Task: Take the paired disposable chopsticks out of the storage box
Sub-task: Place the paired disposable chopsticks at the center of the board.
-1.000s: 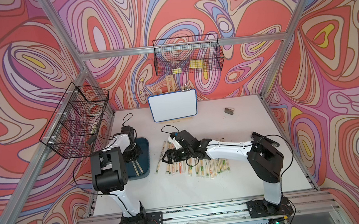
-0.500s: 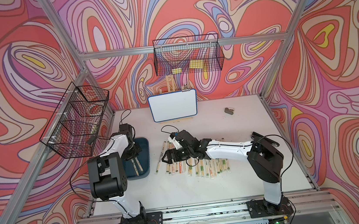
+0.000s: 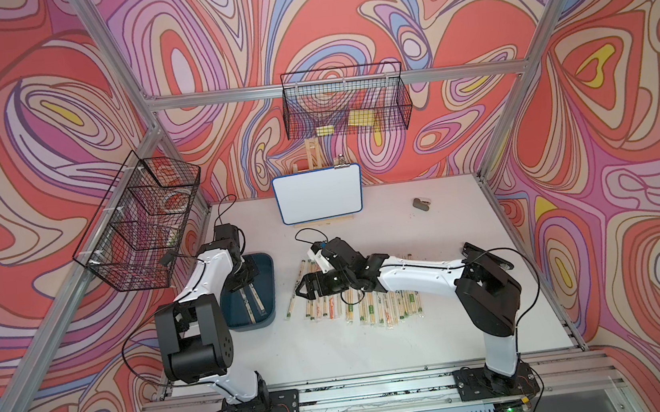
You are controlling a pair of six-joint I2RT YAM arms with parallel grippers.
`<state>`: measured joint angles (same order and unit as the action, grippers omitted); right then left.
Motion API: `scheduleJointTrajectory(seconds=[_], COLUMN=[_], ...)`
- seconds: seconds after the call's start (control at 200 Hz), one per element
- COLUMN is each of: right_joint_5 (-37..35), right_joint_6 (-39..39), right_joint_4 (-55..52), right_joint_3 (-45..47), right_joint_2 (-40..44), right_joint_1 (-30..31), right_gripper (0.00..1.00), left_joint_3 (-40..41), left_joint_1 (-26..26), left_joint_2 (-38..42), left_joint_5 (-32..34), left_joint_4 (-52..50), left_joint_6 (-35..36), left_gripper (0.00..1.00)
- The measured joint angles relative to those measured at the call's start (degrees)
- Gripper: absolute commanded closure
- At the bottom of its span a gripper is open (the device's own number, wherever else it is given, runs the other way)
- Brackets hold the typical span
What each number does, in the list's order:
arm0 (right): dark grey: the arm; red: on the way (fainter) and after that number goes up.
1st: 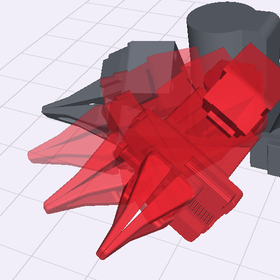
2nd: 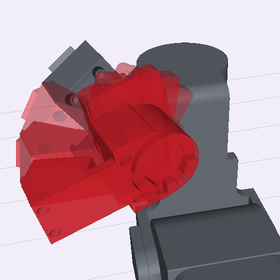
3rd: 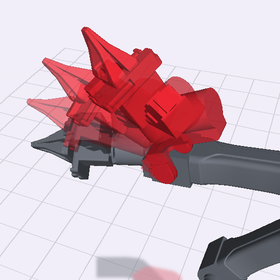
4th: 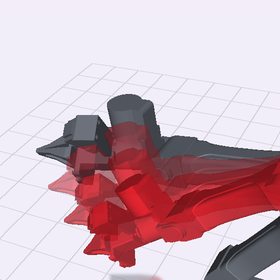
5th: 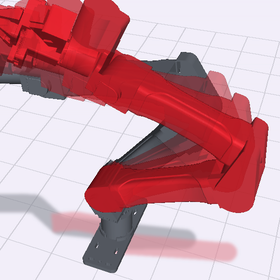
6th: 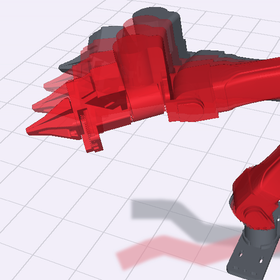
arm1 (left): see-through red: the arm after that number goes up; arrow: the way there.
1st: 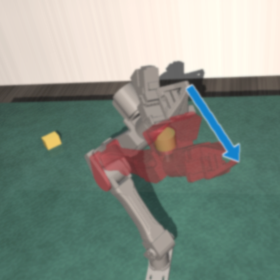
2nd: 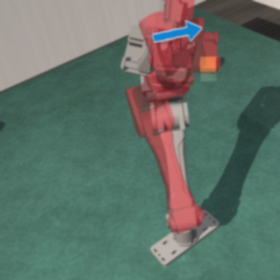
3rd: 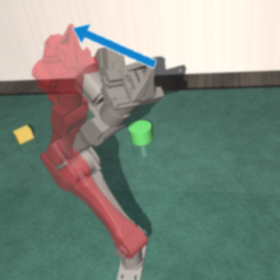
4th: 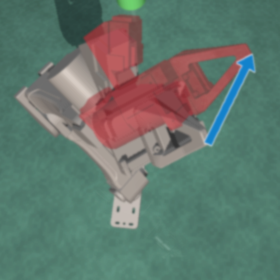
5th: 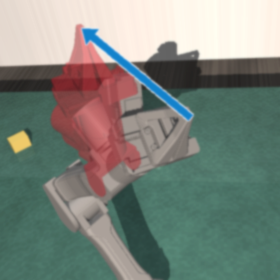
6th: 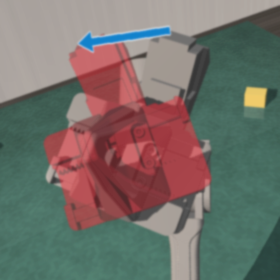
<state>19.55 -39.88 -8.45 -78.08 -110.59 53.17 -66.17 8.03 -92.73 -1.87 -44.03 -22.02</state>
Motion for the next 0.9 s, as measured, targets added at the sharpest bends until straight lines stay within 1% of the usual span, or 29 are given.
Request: scheduleJointTrajectory(seconds=[0.19,0.521,0.781,0.901], right_joint_5=[0.0,0.0,0.0,0.0], right_joint_6=[0.0,0.0,0.0,0.0], right_joint_4=[0.0,-0.1,-0.1,-0.1], right_joint_3=[0.0,0.0,-0.1,-0.1], right_joint_2=[-0.3,-0.7,-0.9,-1.0], right_joint_1=[0.0,0.0,0.0,0.0], right_gripper=[0.11,0.11,0.11,0.11], left_joint_3=[-1.3,-7.1,-11.3,-13.8], left_joint_1=[-0.5,-3.7,-4.8,-6.4], left_joint_2=[0.0,-1.5,-1.6,-1.6], left_joint_5=[-1.2,-0.9,-0.5,-0.3], left_joint_4=[-0.3,-1.1,-3.6,-4.8], left_joint_6=[0.2,1.5,2.6,3.2], left_gripper=[1.00,1.00,1.00,1.00])
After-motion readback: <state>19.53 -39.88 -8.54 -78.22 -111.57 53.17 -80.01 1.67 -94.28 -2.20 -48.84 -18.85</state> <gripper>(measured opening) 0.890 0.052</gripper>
